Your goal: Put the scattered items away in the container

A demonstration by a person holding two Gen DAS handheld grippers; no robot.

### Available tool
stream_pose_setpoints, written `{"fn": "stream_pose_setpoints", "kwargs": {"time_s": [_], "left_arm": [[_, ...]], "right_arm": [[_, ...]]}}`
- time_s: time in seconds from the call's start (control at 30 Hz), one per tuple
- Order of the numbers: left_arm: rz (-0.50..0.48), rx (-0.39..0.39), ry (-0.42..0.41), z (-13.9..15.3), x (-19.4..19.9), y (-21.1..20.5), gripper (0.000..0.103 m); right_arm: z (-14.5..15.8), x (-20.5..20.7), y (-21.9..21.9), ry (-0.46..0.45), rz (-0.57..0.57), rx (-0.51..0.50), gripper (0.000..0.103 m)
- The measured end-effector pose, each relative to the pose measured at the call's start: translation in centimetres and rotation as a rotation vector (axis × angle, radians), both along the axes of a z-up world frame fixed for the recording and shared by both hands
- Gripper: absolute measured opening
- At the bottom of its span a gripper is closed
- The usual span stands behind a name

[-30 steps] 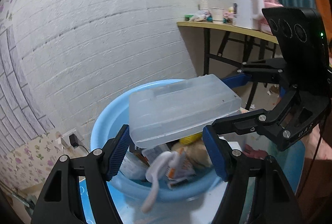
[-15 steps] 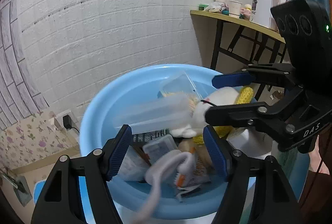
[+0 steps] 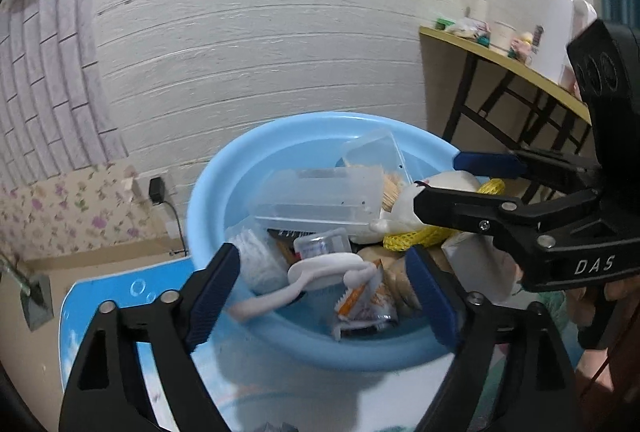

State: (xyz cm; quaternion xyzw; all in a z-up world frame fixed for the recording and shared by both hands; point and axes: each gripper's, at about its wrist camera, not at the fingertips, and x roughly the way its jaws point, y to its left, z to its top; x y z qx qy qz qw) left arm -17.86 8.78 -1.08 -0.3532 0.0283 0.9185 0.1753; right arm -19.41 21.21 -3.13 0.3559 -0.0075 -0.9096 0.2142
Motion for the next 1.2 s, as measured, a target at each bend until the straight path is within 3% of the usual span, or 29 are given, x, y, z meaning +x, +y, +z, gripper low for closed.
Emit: {"fn": "stream_pose_setpoints", "kwargs": {"time_s": [0.1,0.17,0.47,0.6,0.83,0.93,1.2], "left_arm": [[0.041,0.025,-0.003,0.7,1.0,-0.6,0.092],[0.066,0.027,-0.005,1.1,1.5,-1.0,0.094],[0.108,-0.010,-0.008,2.0,4.6,-1.0,0.103],[0.130,-0.092,0.009,2.3,6.3,0.1,0.103],[0.204,-0.064,-0.003,2.8,8.7,-0.9,0.103],[0.261,-0.031,-0.027,2.5,8.9,-2.3,0.103],[0.326,-0.037,-0.023,2.1,9.9,-4.1,0.103]], "right_arm": [[0.3,0.5,-0.1,-0.026,-0.053,0.011,0.079],[0.3,0.9,0.0,-0.050,-0.074,0.002,0.085],[0.6,3.6,0.3,-0.107,-0.121,-0.010,0.086],[0.3,5.0,-0.1,-0.128,-0.139,0.017,0.086],[2.0,8.3,0.5,-0.072,-0.150,-0.003,0.088],[2.8,9.6,-0.1,-0.050,-0.135,0.007,0.103],[3.8,11.4,-1.7,0.012,-0.138,0.027,0.103]]}}
